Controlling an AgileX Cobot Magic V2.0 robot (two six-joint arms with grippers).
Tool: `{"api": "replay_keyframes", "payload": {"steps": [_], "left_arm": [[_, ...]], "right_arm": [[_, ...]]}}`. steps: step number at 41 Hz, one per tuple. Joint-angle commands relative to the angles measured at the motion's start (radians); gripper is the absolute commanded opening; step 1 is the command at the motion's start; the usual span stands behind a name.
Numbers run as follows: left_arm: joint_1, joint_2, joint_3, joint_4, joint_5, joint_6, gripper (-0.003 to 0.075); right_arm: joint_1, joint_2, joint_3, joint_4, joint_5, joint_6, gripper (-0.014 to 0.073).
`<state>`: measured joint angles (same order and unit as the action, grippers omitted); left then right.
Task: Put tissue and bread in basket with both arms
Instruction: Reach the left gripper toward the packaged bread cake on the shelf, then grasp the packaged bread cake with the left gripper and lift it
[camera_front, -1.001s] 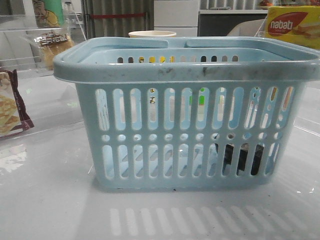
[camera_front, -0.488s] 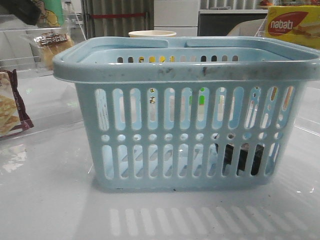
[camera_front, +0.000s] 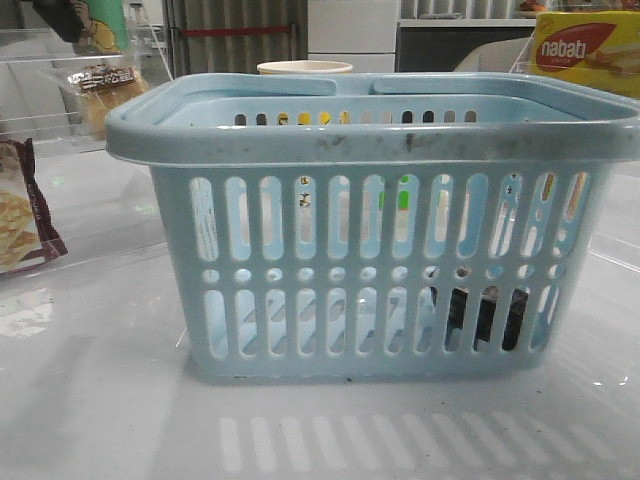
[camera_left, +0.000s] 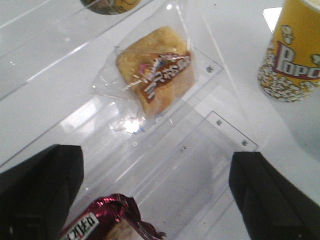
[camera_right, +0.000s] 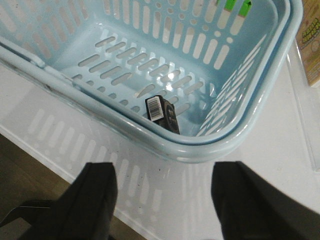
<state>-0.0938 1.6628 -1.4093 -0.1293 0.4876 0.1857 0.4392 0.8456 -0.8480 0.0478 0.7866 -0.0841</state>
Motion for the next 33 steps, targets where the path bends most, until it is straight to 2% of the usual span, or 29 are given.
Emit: {"api": "replay_keyframes", "payload": {"steps": [1,7,19,29,33], "left_arm": [[0.018,0.033,-0.087,-0.022,-0.096,-0.006,0.0634],[0.018,0.120,-0.128,-0.024,-0.183,-0.006,0.0634],[0.002,0.245,-0.131,-0.043,-0.451,-0.006,0.0634],[0.002,0.299,-0.131,-0.043,-0.515,-0.006,0.0627],[0.002,0.306,-0.131,-0.043,-0.515,-0.006,0.0562]], "right_arm": [[-0.006,-0.007,-0.027,-0.008,-0.059,0.001,0.0514],[-0.006,-0.007,-0.027,-0.008,-0.059,0.001,0.0514],[-0.006,-0.007,-0.027,-0.008,-0.059,0.001,0.0514],[-0.006,-0.007,-0.027,-0.008,-0.059,0.001,0.0514],[-0.006,-0.007,-0.027,-0.008,-0.059,0.001,0.0514]]}}
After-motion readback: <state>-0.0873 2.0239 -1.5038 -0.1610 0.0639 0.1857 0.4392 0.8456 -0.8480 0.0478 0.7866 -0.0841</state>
